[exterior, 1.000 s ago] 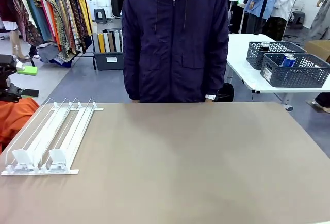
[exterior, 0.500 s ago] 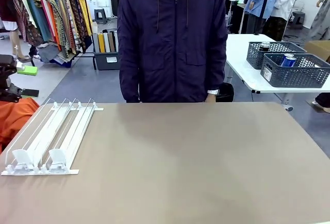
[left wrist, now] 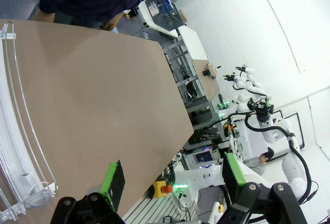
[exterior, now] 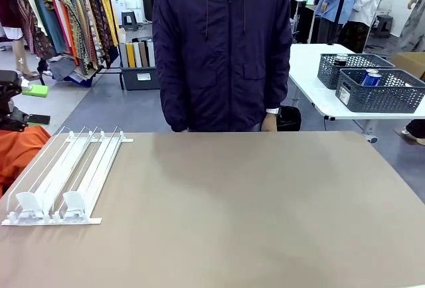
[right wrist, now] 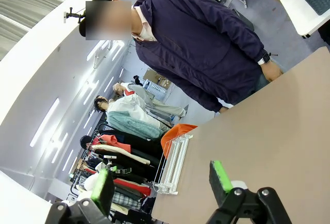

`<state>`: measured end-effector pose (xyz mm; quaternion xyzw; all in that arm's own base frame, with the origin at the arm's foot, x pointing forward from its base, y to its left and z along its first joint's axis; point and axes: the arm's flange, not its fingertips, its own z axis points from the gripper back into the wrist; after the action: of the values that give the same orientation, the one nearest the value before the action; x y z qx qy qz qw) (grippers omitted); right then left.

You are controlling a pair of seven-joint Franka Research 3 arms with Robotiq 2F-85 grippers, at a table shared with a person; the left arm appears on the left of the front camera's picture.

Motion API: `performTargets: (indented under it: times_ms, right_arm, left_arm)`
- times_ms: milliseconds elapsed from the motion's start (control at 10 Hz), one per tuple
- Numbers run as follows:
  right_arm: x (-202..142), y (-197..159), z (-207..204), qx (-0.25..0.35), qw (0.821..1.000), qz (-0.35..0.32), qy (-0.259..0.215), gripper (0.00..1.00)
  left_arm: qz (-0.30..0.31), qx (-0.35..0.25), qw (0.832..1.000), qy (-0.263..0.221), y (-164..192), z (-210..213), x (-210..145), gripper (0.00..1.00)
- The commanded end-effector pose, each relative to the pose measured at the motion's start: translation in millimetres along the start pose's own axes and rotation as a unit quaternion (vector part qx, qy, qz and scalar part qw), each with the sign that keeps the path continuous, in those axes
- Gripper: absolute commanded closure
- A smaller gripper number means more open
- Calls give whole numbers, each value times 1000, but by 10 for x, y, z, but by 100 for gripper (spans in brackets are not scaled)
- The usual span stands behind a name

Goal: Retrieve and store the cans from the dispenser.
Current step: Pick up one can from the Automatic Can Dispenser and place it in the middle of the table.

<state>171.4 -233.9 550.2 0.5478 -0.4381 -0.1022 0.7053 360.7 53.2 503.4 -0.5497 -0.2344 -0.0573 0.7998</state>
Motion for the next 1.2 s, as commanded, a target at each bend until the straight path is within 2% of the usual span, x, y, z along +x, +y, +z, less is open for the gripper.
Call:
performTargets:
  times_ms: [0,1100]
  right_arm:
    - [25,13,-30,10,1000,13,-6,0]
    - [25,13,-30,10,1000,13,-6,0]
  left_arm:
    - [3,2,1000,4,-21,38,-19,0]
    - [3,2,1000,4,-21,38,-19,0]
